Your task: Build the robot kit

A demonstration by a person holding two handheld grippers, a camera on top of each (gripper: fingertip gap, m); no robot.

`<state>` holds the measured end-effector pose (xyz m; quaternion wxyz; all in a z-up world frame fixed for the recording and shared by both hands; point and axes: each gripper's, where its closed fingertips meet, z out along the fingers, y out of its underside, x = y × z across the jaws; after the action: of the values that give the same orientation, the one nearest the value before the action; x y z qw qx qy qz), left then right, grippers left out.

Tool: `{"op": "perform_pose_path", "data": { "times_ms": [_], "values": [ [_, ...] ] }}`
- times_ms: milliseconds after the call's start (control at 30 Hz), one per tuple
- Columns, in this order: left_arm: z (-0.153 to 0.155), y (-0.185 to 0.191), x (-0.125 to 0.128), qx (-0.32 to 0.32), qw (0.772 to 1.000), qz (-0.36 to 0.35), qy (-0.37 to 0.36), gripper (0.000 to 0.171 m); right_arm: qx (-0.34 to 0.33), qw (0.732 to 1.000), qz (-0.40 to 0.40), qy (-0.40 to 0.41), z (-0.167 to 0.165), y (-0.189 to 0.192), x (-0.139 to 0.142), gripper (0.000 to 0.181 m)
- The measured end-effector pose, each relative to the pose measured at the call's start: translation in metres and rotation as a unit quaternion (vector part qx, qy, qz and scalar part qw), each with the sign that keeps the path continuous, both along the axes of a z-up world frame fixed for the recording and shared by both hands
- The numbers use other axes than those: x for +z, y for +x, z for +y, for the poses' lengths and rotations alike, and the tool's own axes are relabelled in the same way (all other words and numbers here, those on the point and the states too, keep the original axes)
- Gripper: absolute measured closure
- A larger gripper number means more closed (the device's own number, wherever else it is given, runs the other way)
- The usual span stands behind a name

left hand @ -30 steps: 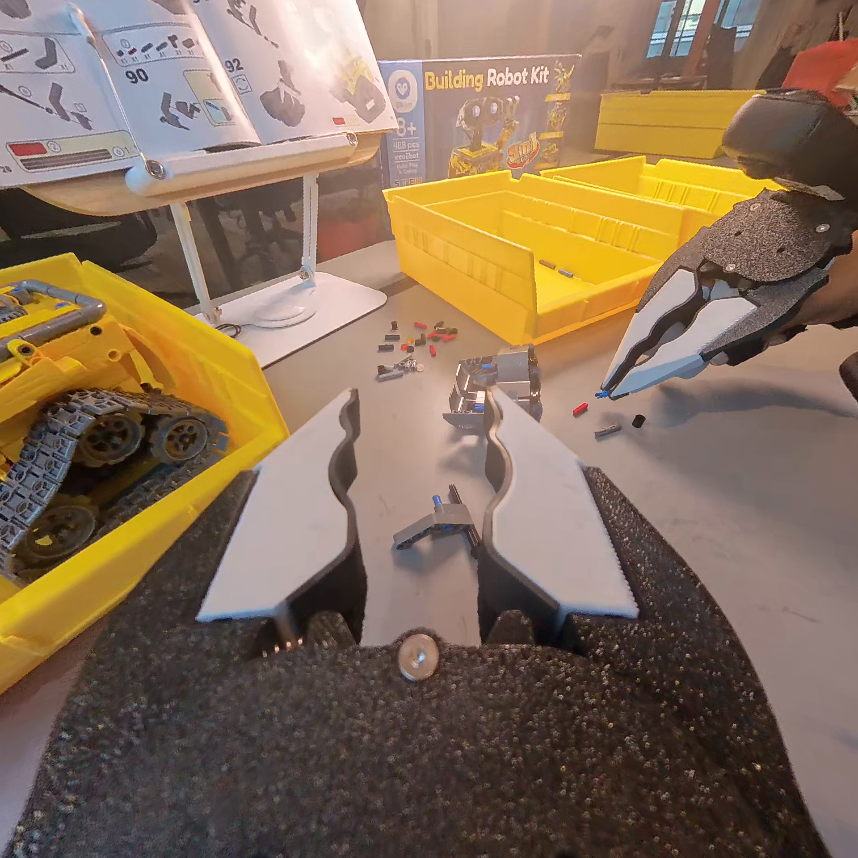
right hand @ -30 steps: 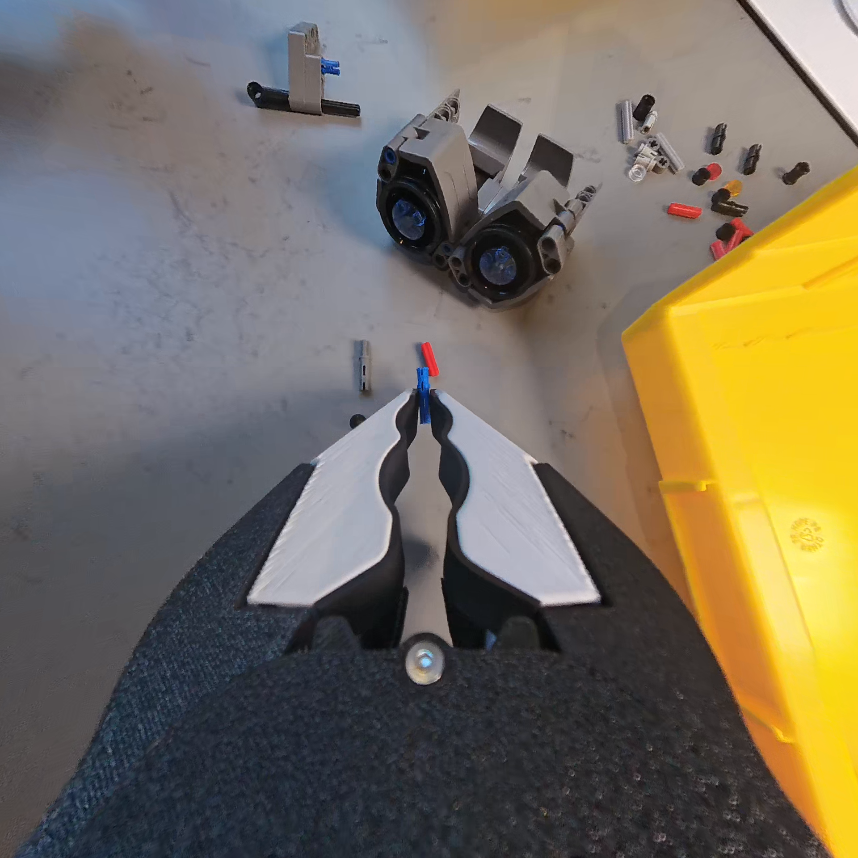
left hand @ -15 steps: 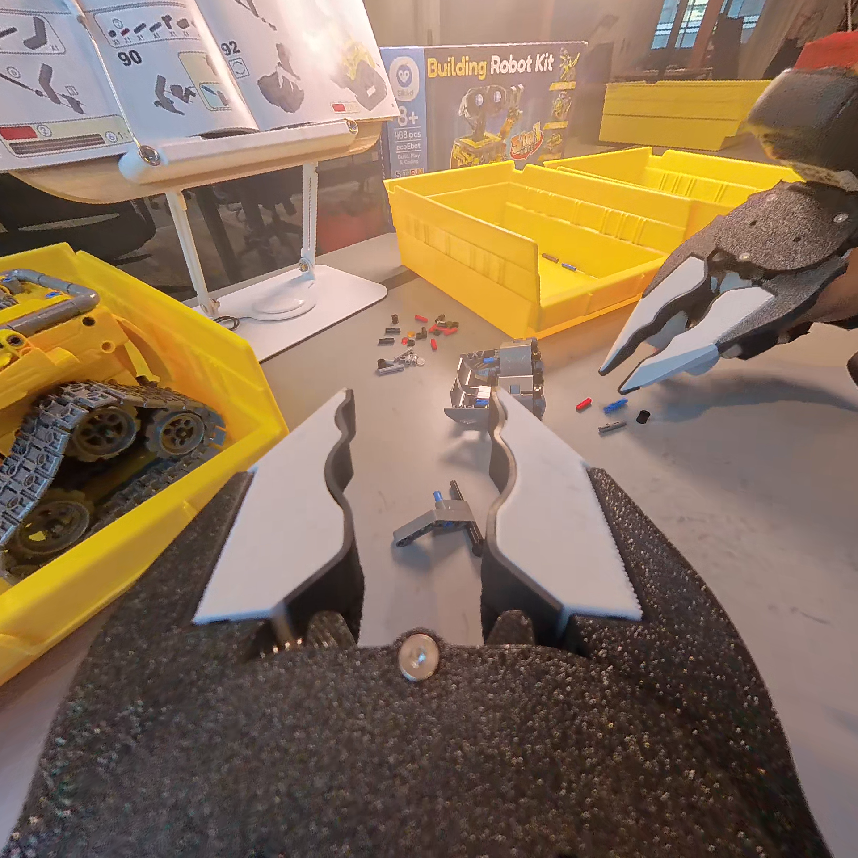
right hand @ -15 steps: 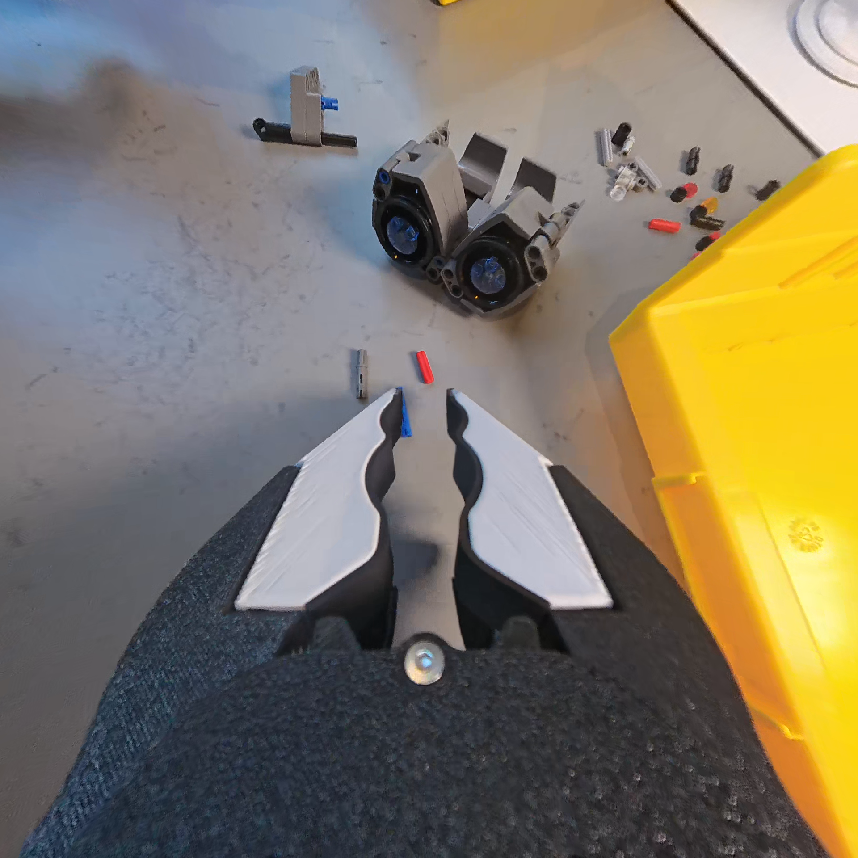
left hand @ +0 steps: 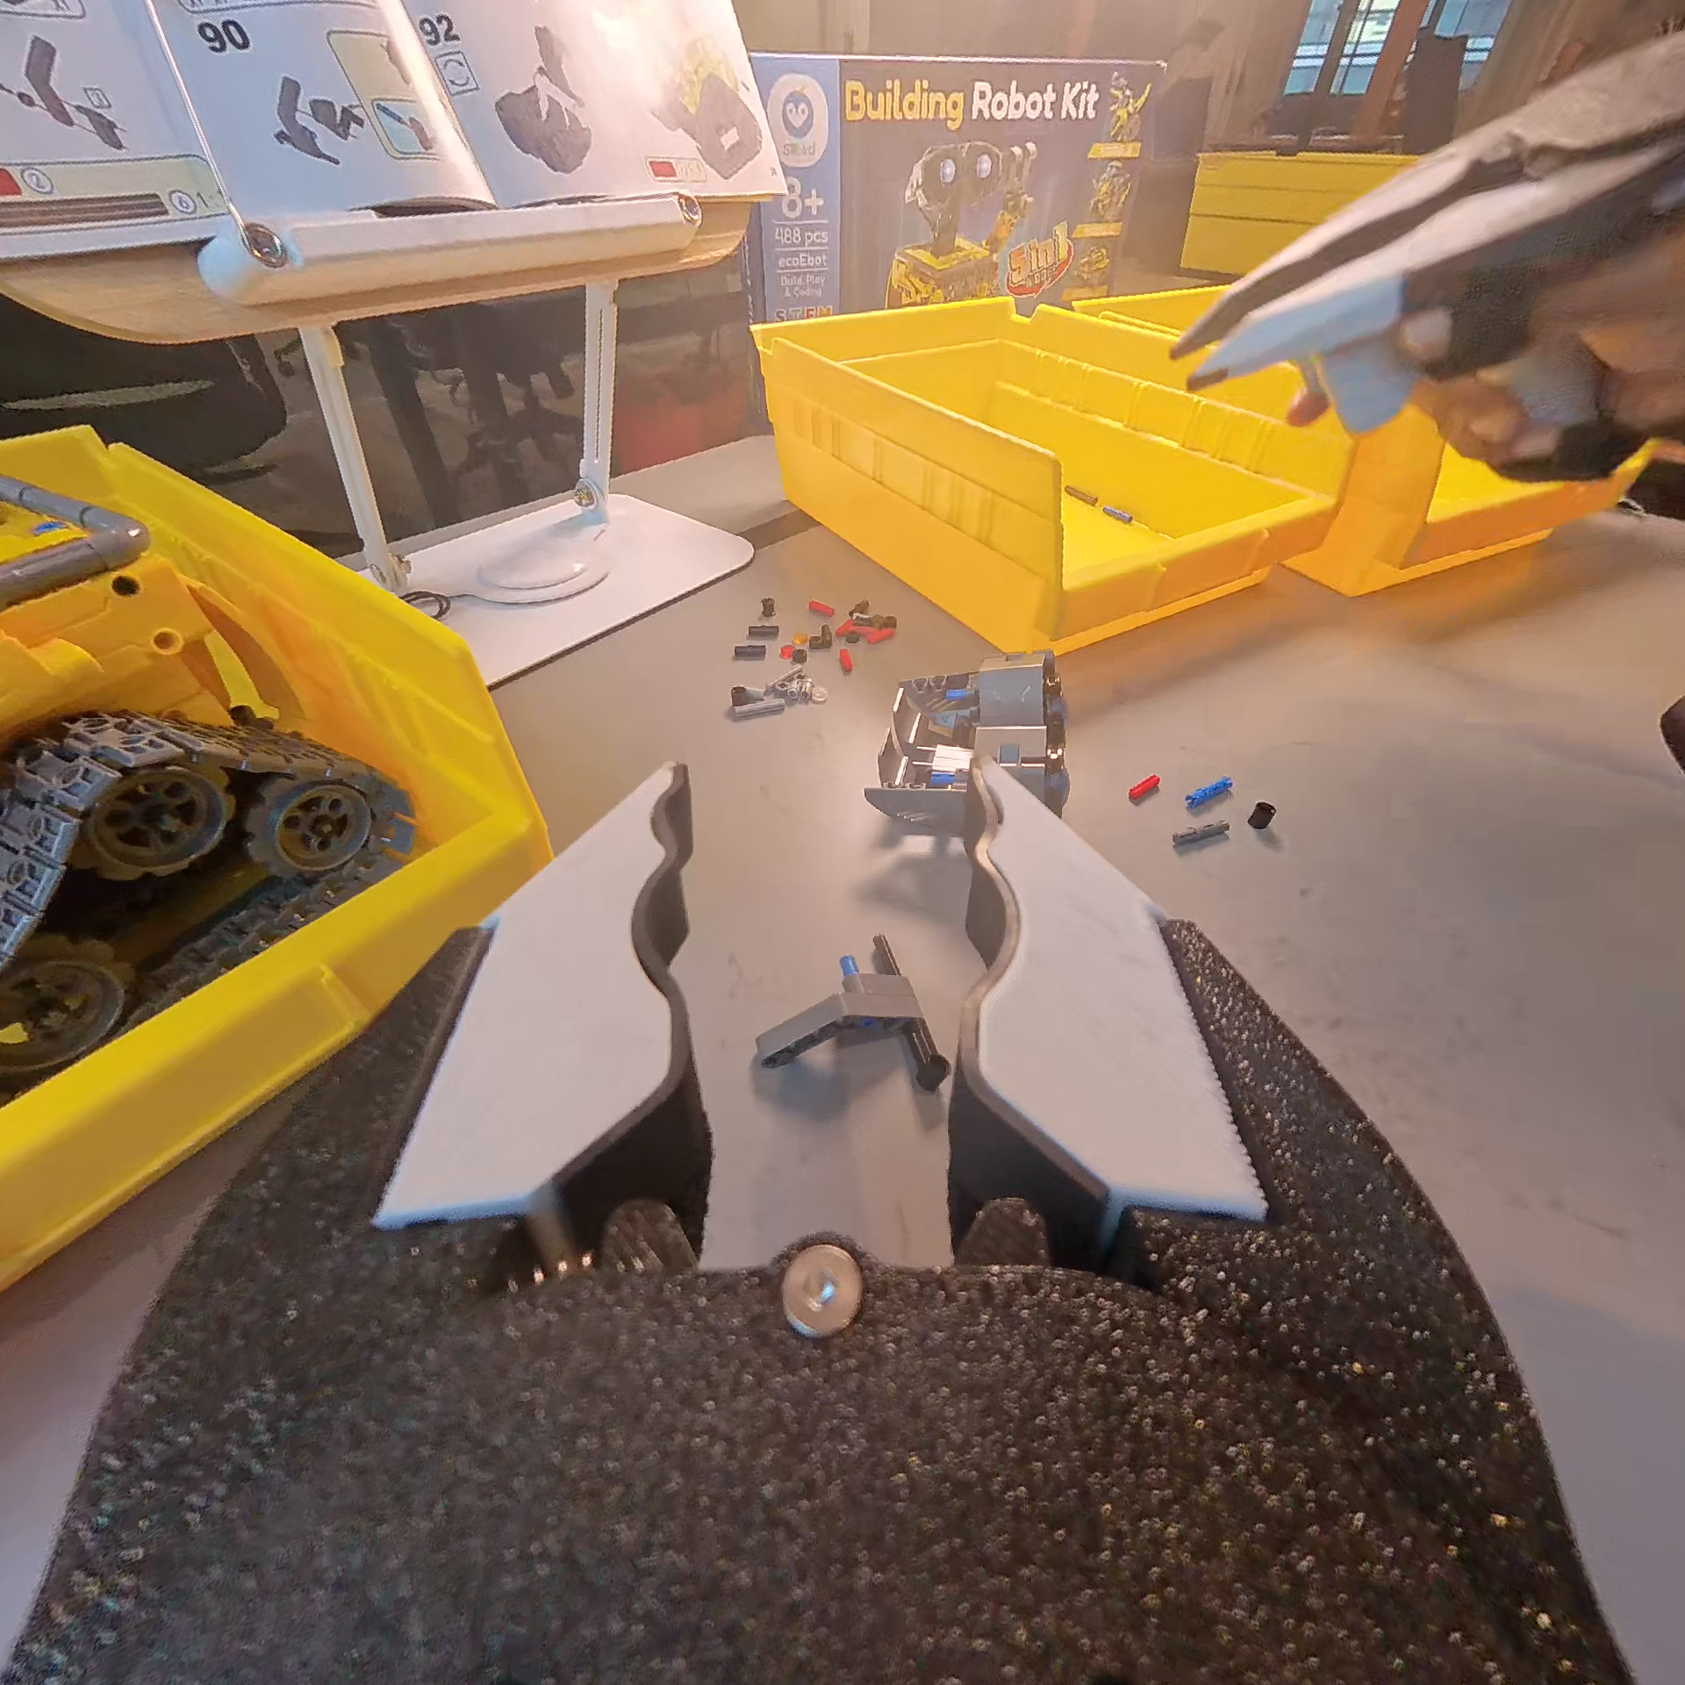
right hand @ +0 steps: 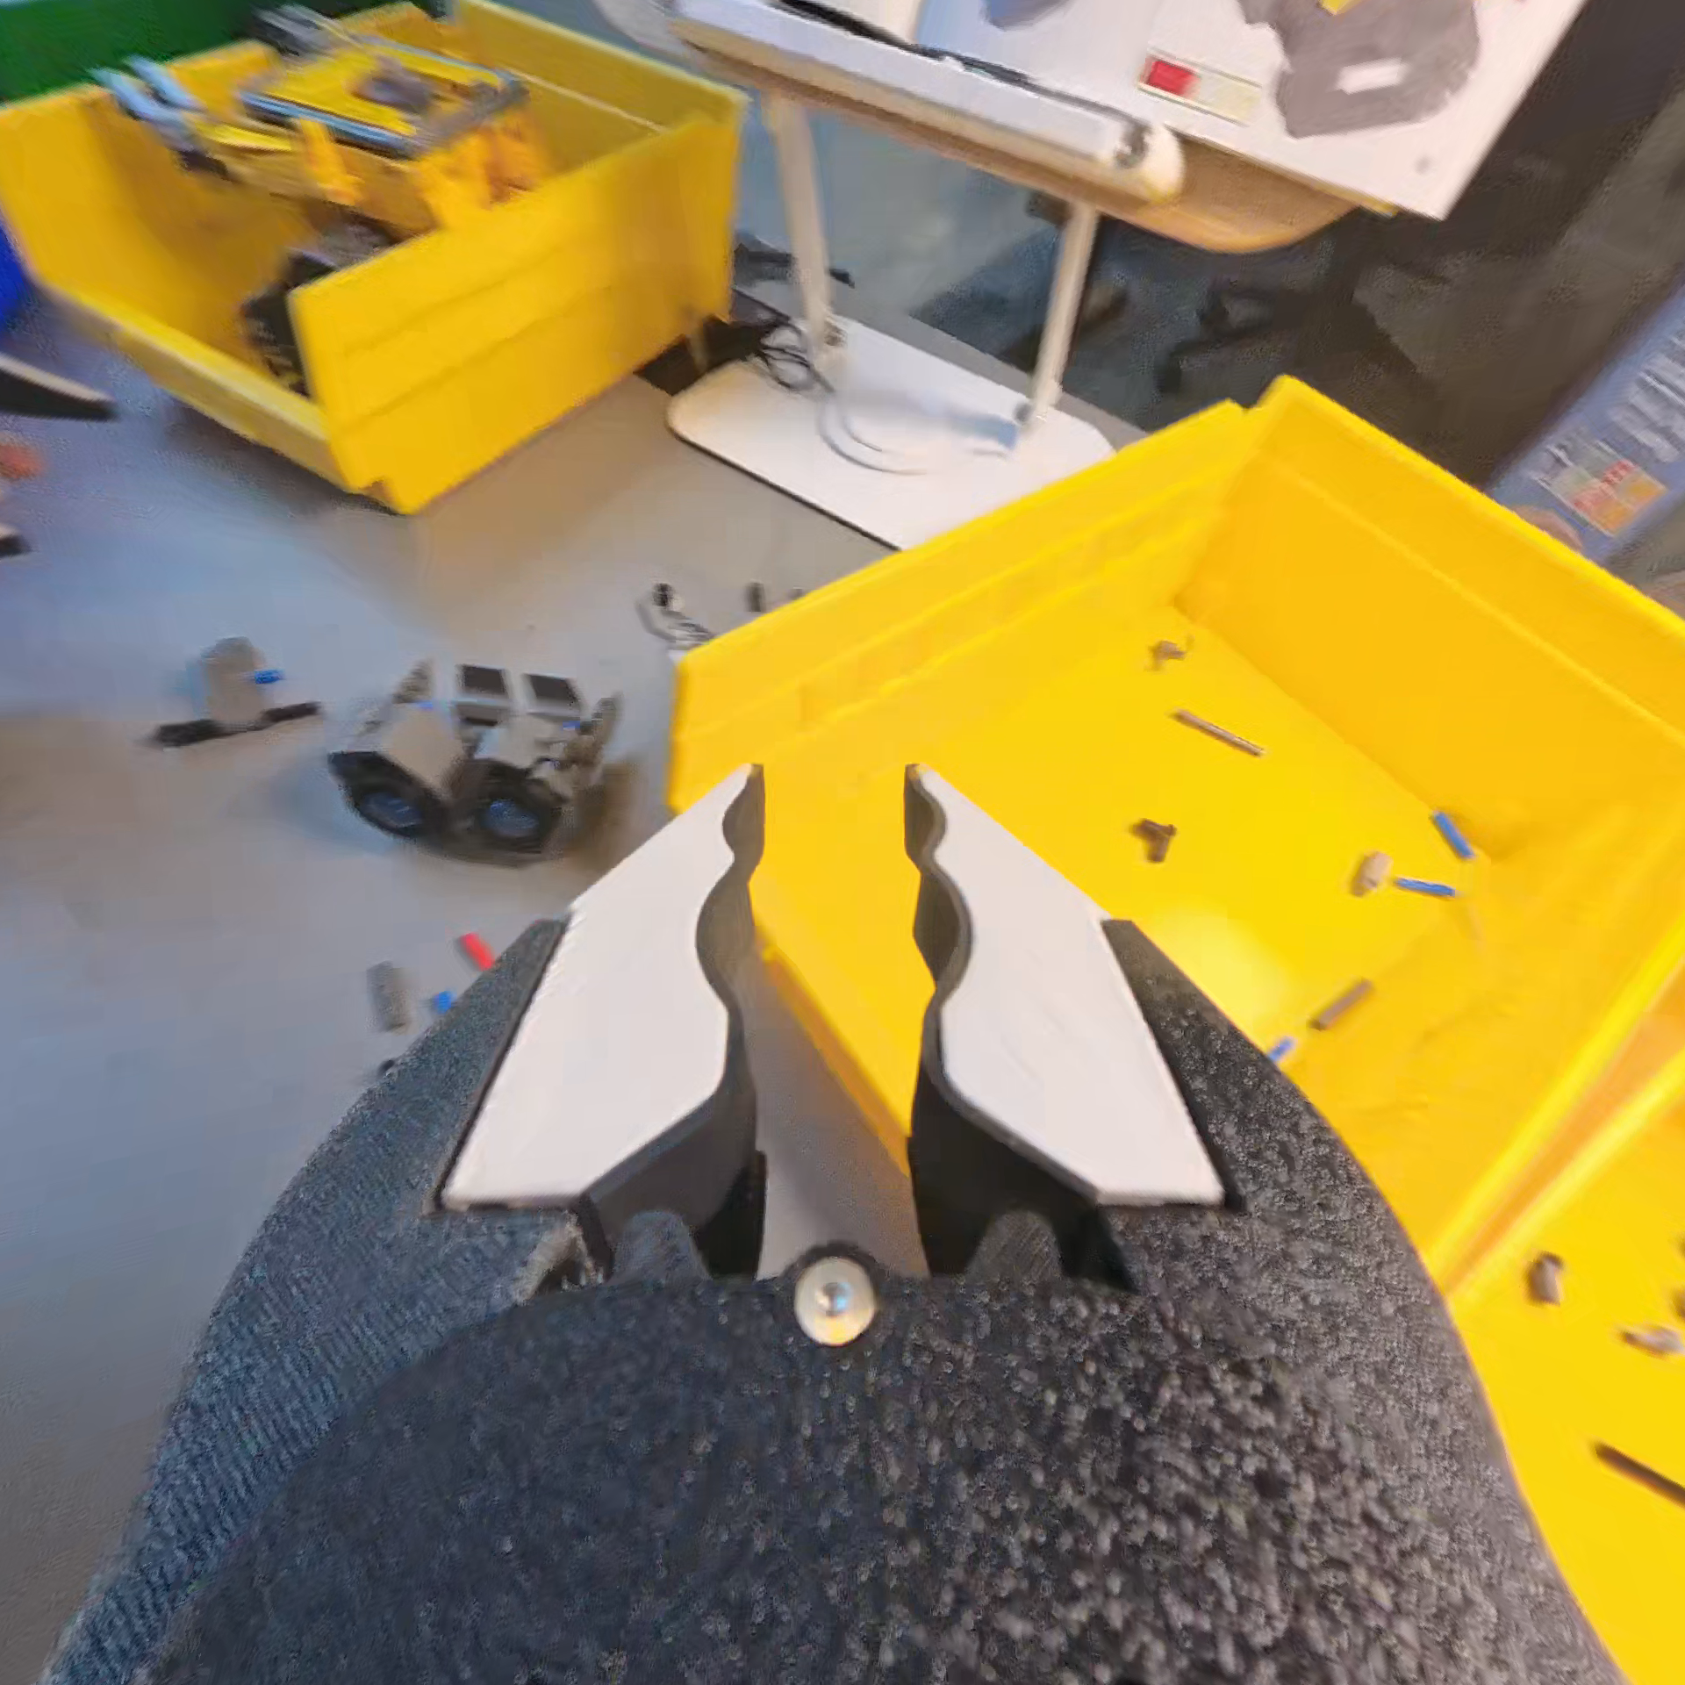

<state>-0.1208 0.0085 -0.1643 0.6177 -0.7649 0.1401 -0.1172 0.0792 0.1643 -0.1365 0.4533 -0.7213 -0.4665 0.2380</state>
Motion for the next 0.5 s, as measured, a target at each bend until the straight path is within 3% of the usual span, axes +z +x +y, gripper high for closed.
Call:
{"op": "perform_pose_path", "data": {
  "times_ms": [67, 200, 333, 500],
  "values": [
    [0.000, 0.002, -0.002, -0.003, 1.000, 0.000, -0.005, 0.112, -0.061, 0.997, -0.050, -0.022, 0.047, 0.006, 0.000, 0.150],
    [0.000, 0.002, -0.001, -0.002, 1.000, 0.001, -0.003, 0.112, -0.118, 0.973, -0.160, -0.115, 0.111, 0.003, -0.054, 0.143],
    [-0.002, -0.001, 0.005, -0.001, 1.000, -0.006, 0.004, 0.113, -0.159, 0.951, -0.206, -0.169, 0.138, 0.007, -0.093, 0.142],
    [-0.004, -0.002, 0.011, -0.003, 1.000, -0.017, 0.011, 0.113, -0.193, 0.936, -0.208, -0.208, 0.145, 0.016, -0.114, 0.145]
  ]
}}
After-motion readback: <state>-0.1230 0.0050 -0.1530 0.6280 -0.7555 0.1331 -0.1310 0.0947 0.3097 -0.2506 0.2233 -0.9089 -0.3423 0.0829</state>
